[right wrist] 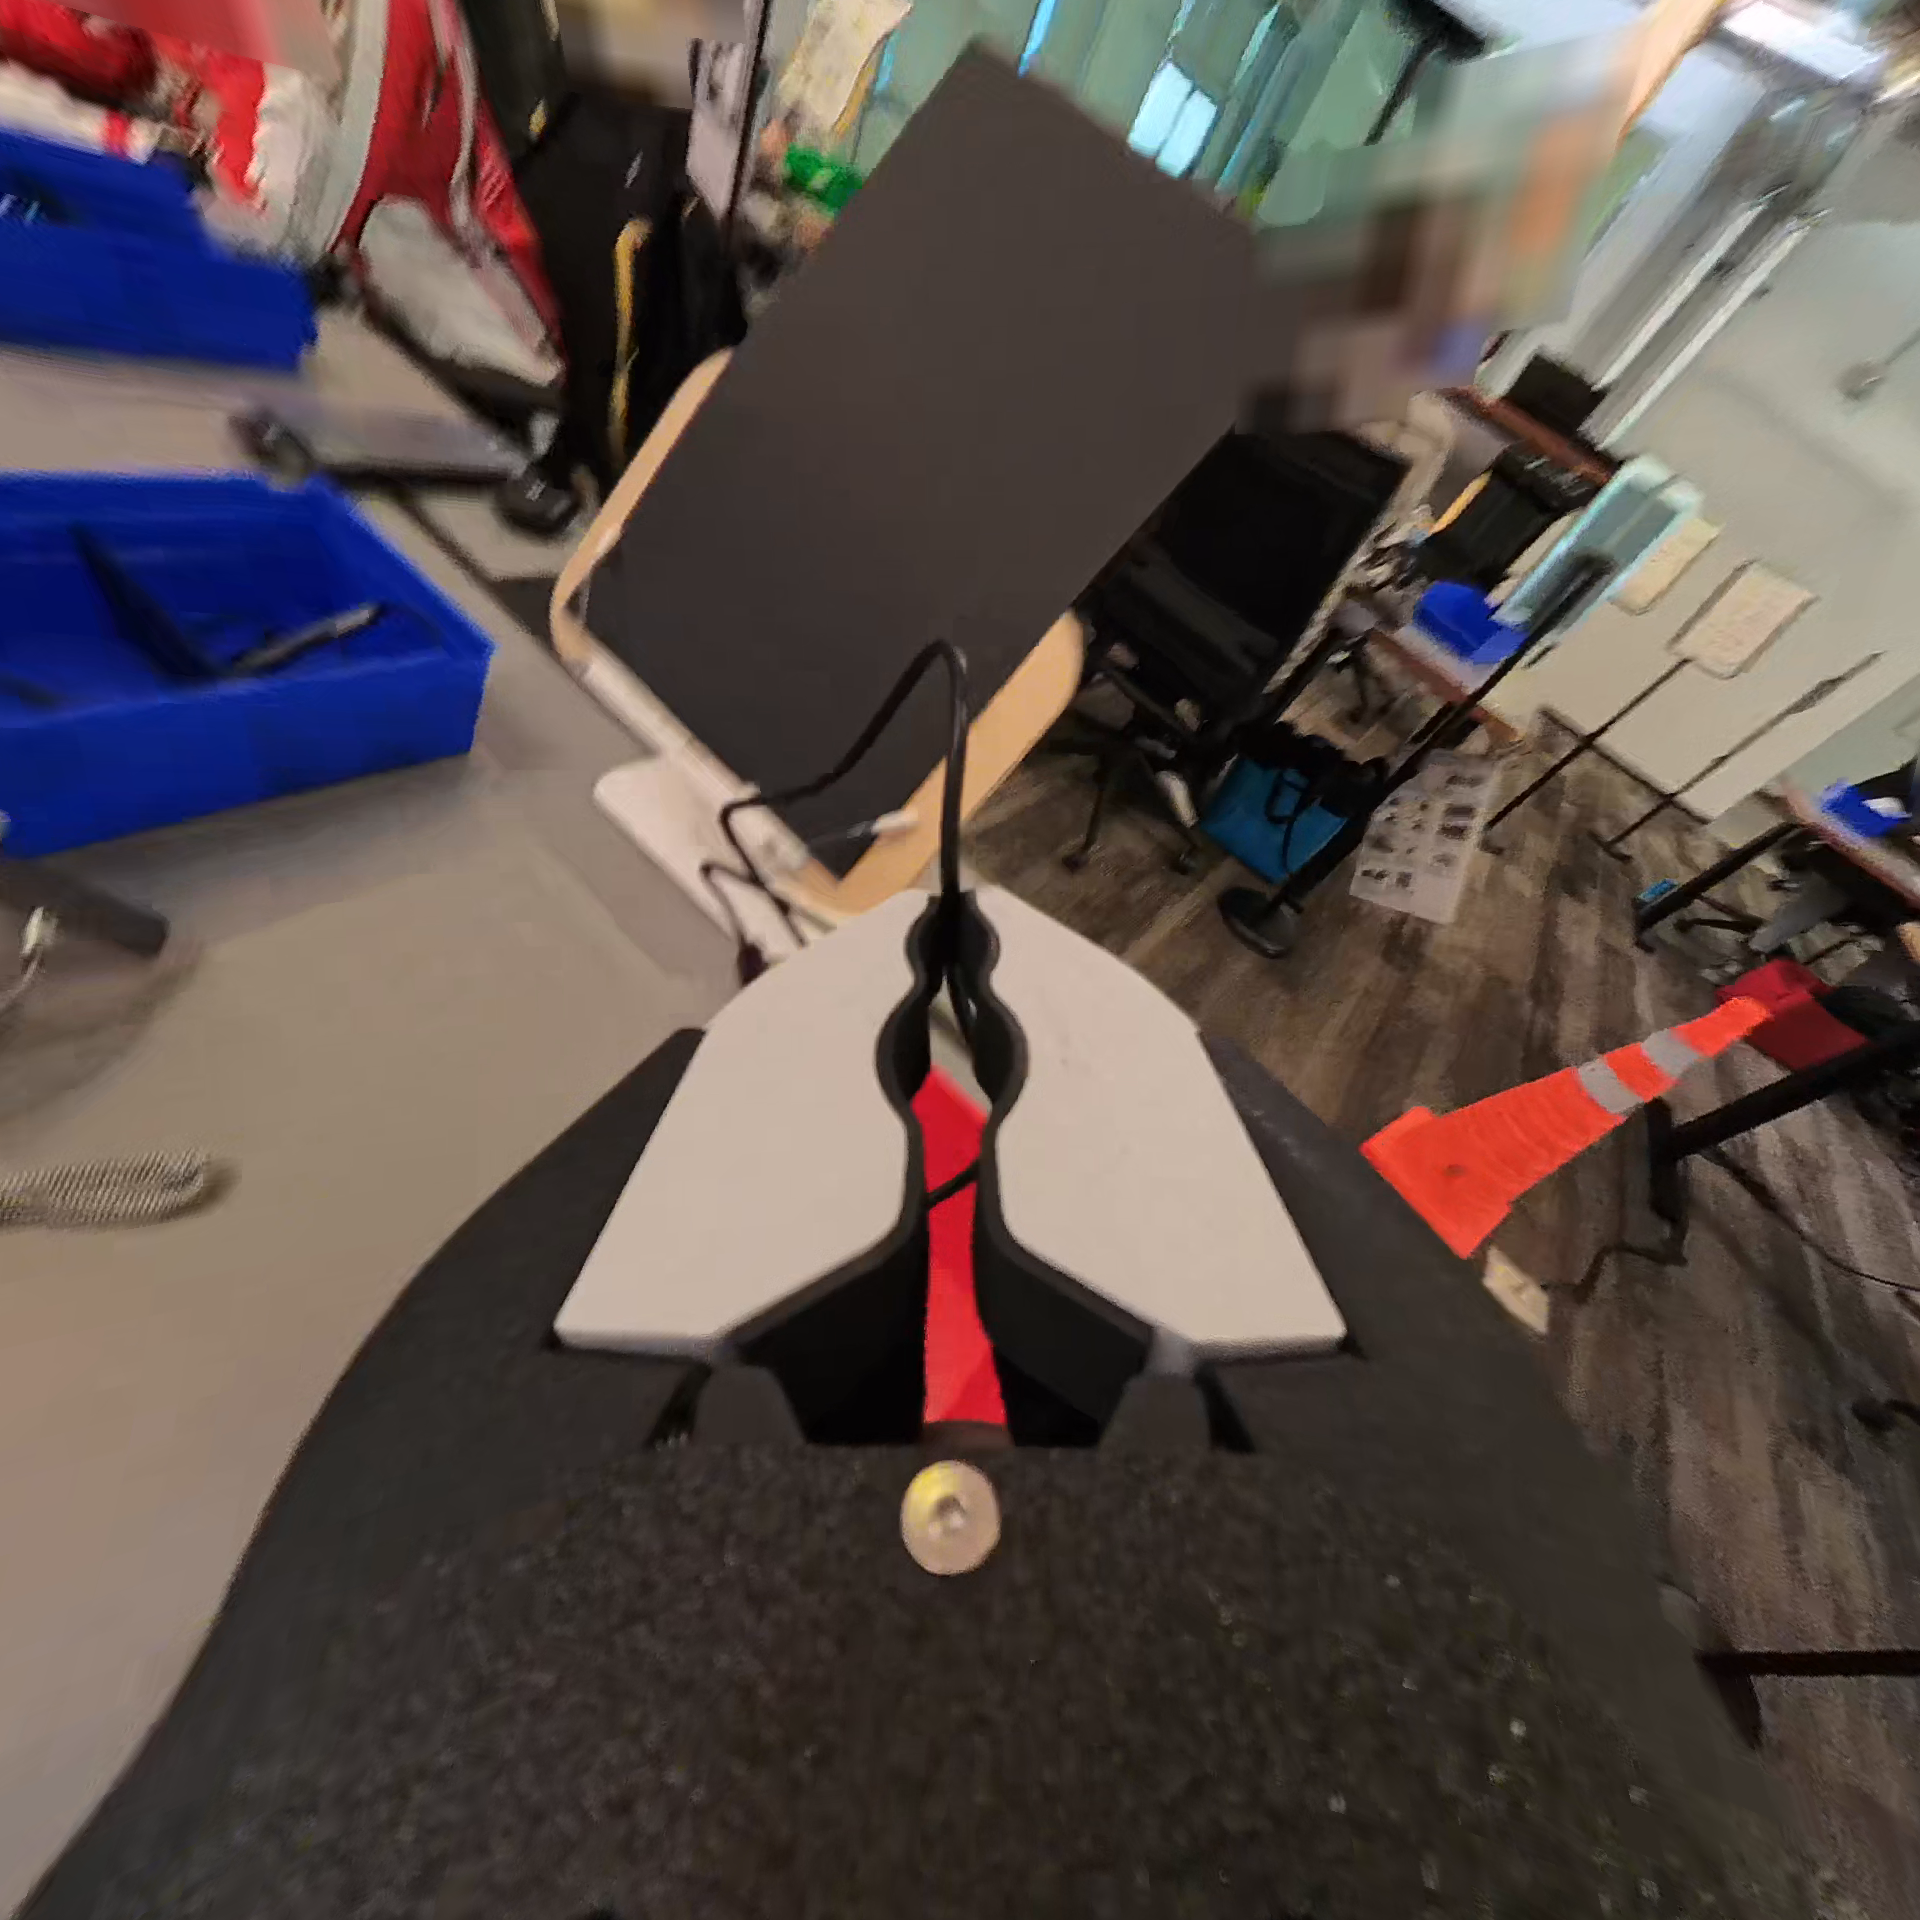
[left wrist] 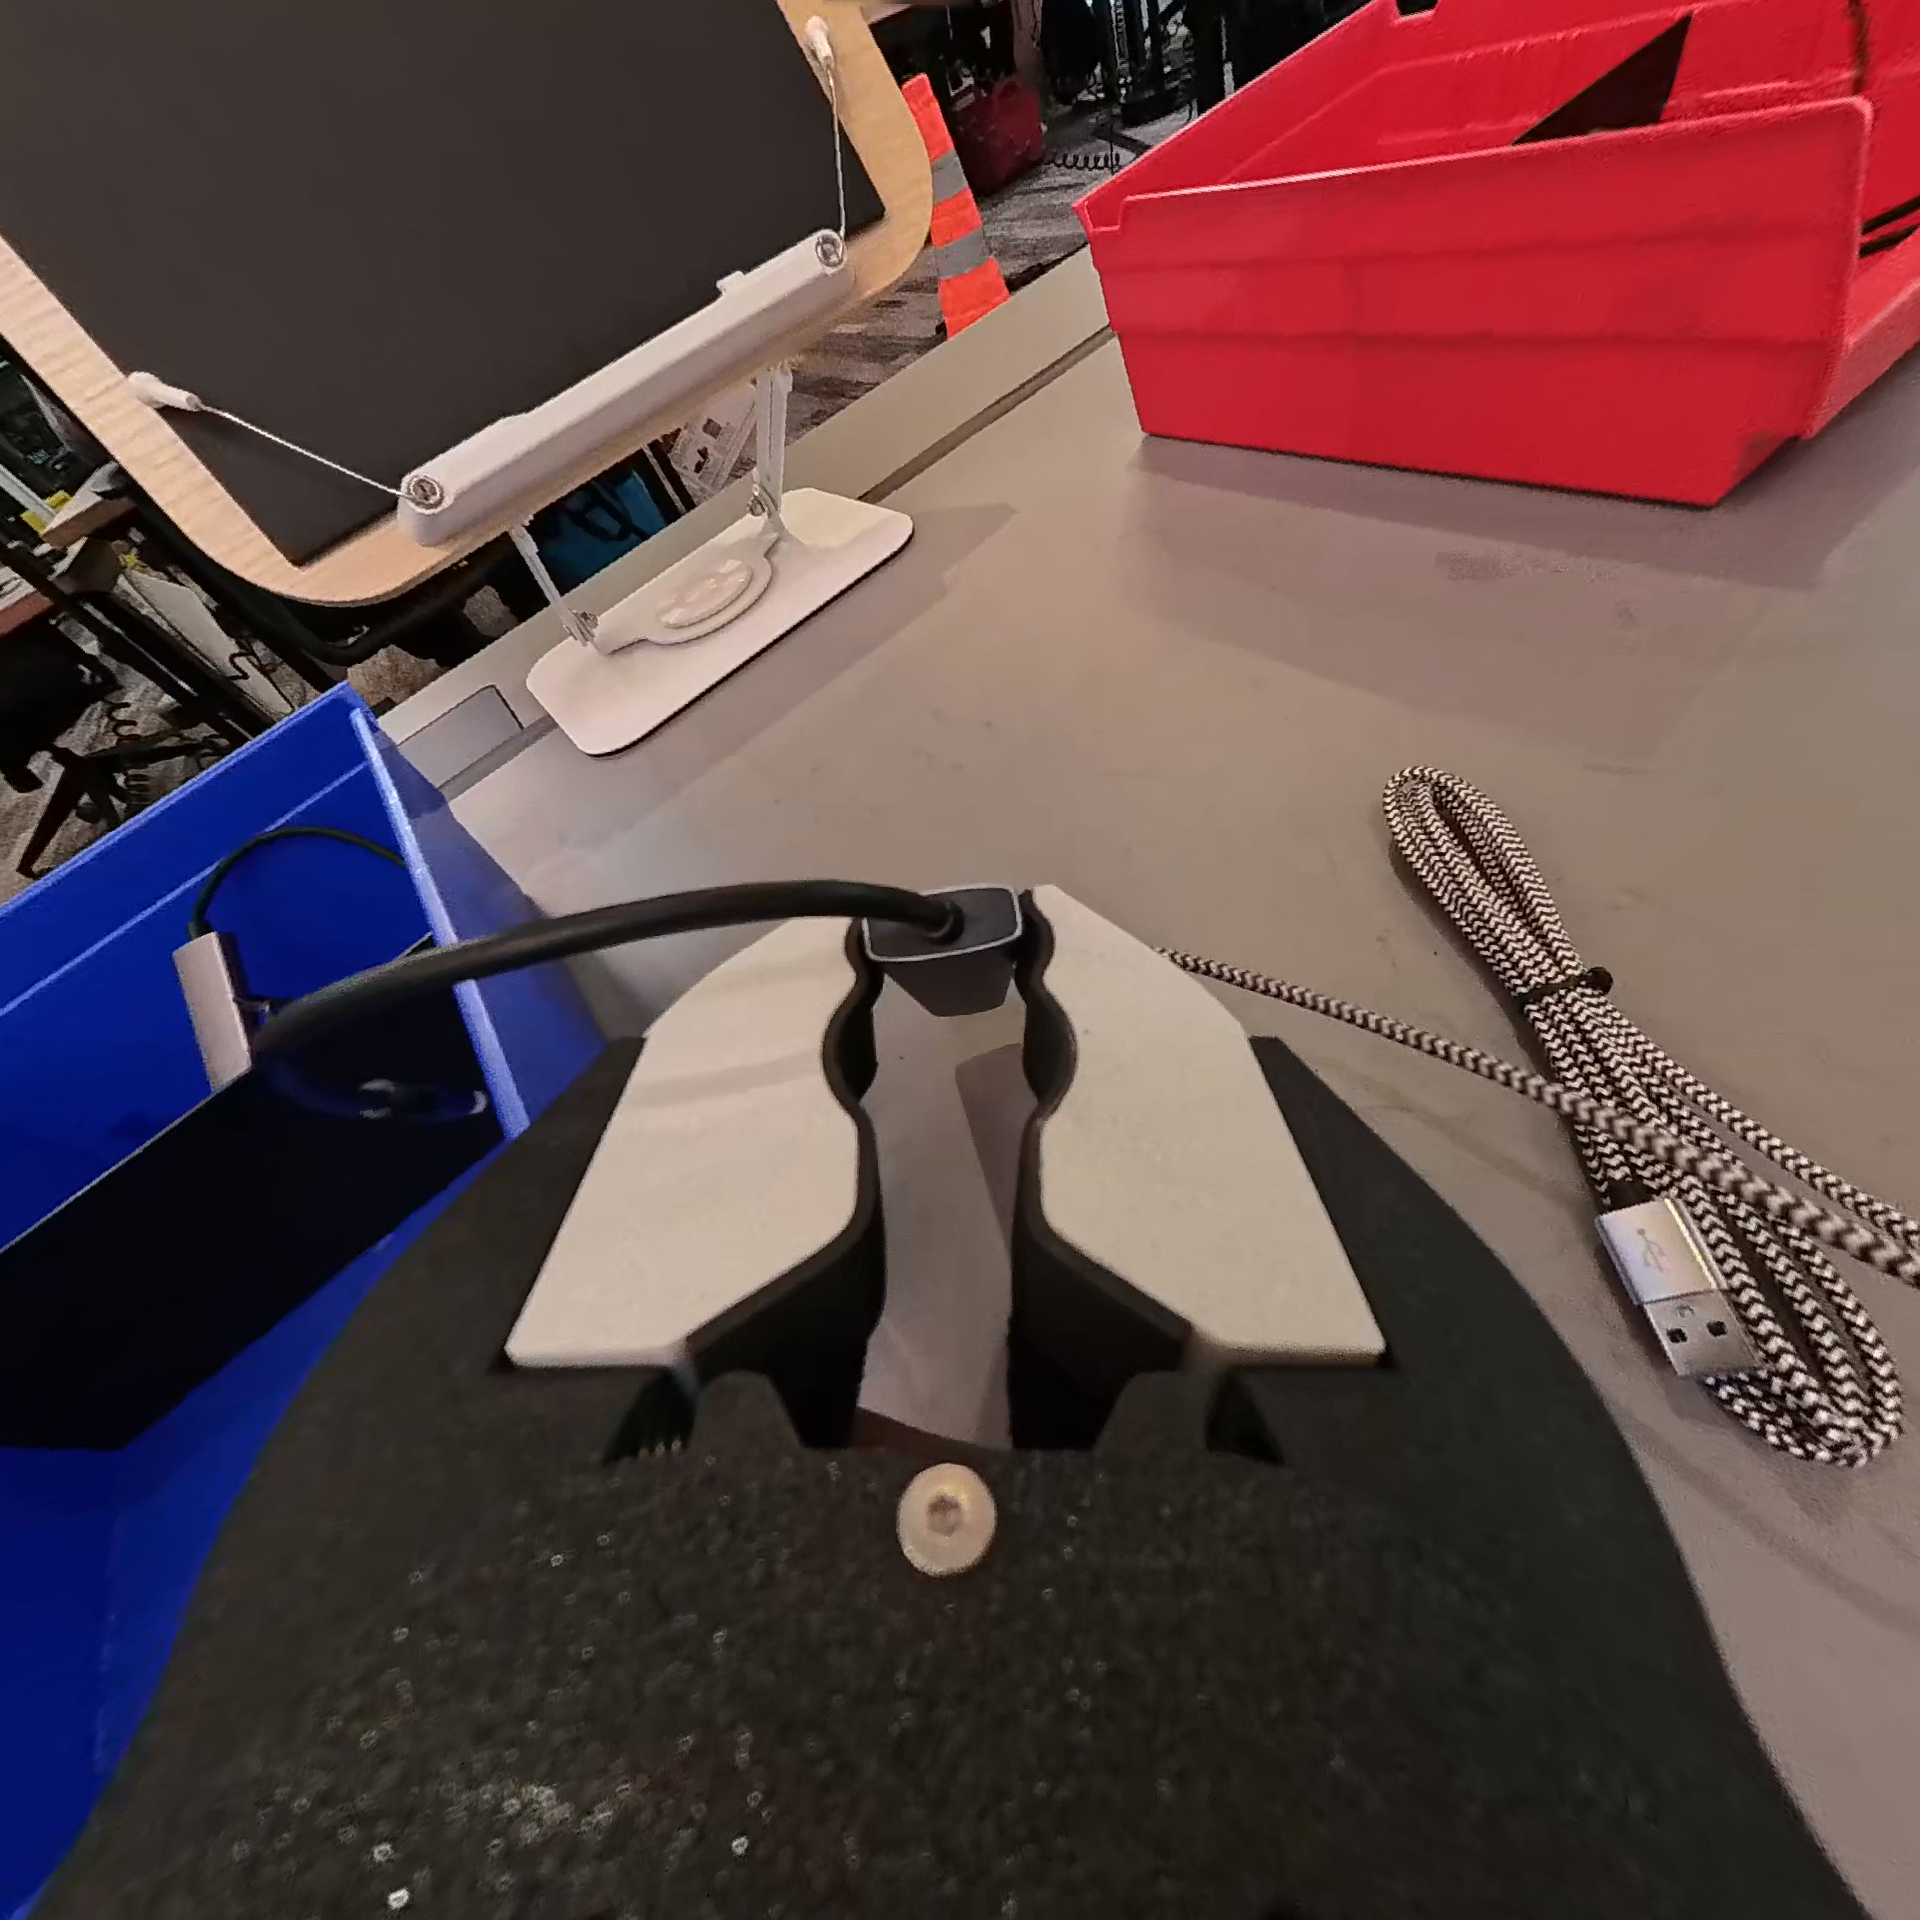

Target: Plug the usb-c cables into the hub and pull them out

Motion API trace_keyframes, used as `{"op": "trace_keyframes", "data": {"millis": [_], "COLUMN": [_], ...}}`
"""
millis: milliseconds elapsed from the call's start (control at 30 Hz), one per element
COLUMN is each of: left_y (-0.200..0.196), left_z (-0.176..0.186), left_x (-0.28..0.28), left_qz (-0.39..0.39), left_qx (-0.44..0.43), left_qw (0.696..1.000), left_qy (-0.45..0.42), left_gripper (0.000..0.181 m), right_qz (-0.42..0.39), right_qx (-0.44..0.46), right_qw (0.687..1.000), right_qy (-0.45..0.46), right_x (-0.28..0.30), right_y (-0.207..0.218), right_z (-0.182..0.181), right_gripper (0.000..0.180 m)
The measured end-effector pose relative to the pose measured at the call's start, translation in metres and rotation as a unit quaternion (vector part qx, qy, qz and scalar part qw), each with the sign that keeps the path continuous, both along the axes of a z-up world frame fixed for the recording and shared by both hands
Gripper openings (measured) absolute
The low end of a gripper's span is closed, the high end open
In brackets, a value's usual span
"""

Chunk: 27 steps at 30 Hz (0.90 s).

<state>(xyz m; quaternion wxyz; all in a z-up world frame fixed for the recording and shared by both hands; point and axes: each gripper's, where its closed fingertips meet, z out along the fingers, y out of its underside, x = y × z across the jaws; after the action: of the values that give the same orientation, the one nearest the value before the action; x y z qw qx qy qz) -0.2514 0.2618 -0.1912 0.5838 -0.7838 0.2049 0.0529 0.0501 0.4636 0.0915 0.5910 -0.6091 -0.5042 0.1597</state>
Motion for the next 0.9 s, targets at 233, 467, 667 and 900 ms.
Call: {"op": "trace_keyframes", "data": {"millis": [233,467,667,900], "left_y": [-0.001,0.000,0.001,-0.001], "left_z": [0.000,-0.001,-0.003,-0.003], "left_x": [0.001,0.004,0.005,0.008], "left_qz": [-0.002,-0.005,-0.007,-0.012], "left_qx": [0.001,-0.002,-0.004,-0.003], "left_qw": [1.000,1.000,1.000,1.000], "left_qy": [-0.003,0.001,0.002,0.009], "left_gripper": [0.023,0.023,0.023,0.023], "right_qz": [0.023,-0.028,0.001,0.028], "right_qx": [-0.171,-0.160,-0.173,-0.104], "right_qw": [0.965,0.974,0.933,0.948], "right_qy": [-0.197,-0.155,-0.315,-0.300], "right_x": [0.039,0.060,0.038,-0.040], "right_y": [0.002,0.026,0.014,0.036], "right_z": [-0.172,-0.152,-0.208,-0.224], "right_gripper": [0.002,0.001,0.001,0.002]}}
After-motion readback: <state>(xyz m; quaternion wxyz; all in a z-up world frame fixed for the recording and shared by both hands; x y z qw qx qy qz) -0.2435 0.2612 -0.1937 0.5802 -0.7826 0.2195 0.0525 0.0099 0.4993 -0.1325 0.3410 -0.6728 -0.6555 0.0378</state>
